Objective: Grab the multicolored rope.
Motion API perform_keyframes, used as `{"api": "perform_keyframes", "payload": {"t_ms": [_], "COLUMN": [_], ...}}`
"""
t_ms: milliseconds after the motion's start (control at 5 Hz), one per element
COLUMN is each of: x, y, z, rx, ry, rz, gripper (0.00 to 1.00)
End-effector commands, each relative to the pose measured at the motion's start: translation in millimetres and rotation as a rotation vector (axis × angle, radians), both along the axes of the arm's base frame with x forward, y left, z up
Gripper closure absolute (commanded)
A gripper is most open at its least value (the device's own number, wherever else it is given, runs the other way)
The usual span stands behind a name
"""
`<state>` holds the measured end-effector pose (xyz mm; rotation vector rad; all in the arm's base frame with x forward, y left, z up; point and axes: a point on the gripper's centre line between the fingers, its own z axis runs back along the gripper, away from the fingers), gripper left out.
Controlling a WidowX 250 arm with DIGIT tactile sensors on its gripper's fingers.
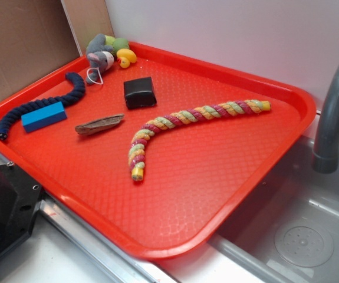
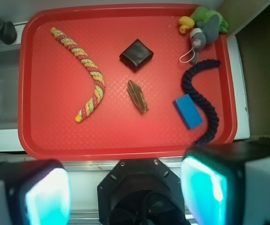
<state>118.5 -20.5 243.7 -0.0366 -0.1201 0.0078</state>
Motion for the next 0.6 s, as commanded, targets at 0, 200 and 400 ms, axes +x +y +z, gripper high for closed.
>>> {"api": "perform_keyframes", "payload": {"t_ms": [0,200,400], "x": [0,50,99], "y": [0,-17,-43], "z": [0,-50,-86], "rx": [0.000,0.006,0.059], "ry": [0.000,-0.008,-0.016], "rz": [0.000,-0.166,-0.263], "gripper": [0.00,0.00,0.00]}}
